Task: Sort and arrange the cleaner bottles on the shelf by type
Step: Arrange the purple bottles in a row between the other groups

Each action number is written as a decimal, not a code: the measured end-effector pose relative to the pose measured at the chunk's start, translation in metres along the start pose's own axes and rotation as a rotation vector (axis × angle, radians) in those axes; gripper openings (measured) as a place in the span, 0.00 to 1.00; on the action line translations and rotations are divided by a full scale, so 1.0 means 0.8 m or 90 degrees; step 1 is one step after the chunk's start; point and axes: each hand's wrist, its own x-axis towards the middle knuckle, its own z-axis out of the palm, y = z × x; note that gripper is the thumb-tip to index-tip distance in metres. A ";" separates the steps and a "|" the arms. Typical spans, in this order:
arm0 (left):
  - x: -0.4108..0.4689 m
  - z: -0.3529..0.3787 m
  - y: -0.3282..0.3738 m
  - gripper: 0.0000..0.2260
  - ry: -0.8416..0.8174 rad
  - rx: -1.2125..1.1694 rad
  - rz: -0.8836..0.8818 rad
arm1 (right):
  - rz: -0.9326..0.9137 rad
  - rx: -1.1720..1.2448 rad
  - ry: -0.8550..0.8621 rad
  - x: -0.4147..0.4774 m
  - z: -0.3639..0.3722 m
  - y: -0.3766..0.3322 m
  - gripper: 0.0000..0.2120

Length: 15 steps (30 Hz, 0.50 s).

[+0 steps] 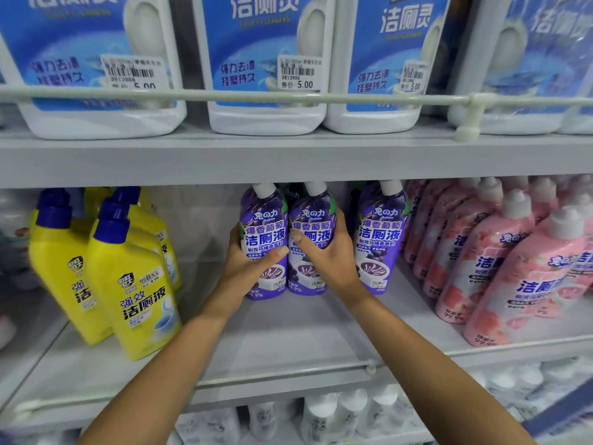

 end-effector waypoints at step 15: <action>-0.017 0.012 -0.008 0.27 0.070 0.009 -0.006 | 0.086 0.070 -0.009 -0.022 0.007 0.026 0.32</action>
